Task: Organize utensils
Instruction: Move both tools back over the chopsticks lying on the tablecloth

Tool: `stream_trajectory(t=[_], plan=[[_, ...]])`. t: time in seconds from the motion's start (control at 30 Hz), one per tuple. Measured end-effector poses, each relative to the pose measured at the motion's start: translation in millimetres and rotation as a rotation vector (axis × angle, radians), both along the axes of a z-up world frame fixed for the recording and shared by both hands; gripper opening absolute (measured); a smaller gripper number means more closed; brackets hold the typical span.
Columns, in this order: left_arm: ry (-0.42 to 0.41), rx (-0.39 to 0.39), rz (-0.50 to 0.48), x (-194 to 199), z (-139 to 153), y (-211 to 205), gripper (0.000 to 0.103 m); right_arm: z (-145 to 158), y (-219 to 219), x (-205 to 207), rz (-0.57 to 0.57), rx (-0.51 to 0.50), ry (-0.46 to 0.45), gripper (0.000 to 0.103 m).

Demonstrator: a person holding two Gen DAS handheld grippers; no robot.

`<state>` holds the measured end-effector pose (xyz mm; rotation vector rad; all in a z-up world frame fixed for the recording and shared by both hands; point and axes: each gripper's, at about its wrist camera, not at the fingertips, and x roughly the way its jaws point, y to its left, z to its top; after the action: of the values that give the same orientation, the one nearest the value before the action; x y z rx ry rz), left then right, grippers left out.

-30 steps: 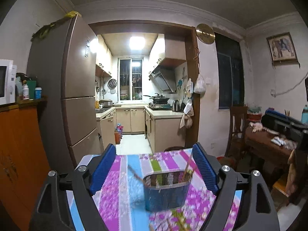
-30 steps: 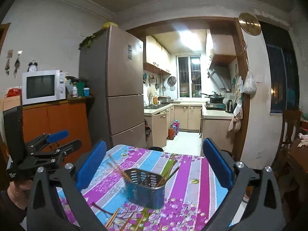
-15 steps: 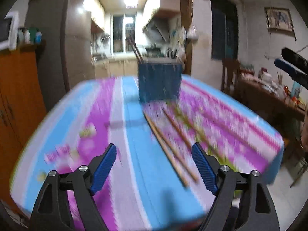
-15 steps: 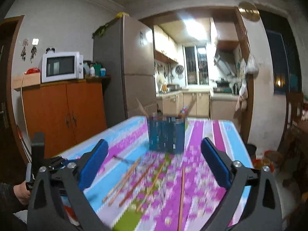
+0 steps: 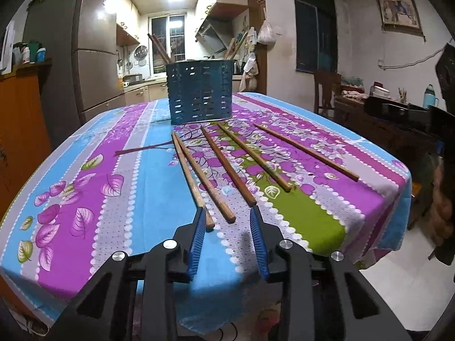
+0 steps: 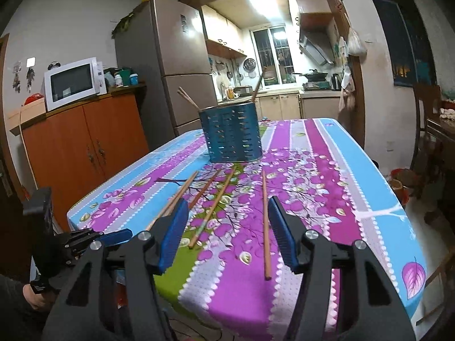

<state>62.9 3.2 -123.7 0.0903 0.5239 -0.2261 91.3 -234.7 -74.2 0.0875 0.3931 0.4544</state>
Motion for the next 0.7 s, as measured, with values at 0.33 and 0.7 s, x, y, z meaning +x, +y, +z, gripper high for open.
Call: stream_trajectory(t=[0.33,0.7], plan=[[-0.044,0.045,-0.003,-1,0,-15,0.026,-14,-4,6,0.009,0.009,0.041,0.056],[-0.054,0.07,0.093,-3,-3,3,0.026,-21,-9,11,0.011,0.023,0.075,0.056]])
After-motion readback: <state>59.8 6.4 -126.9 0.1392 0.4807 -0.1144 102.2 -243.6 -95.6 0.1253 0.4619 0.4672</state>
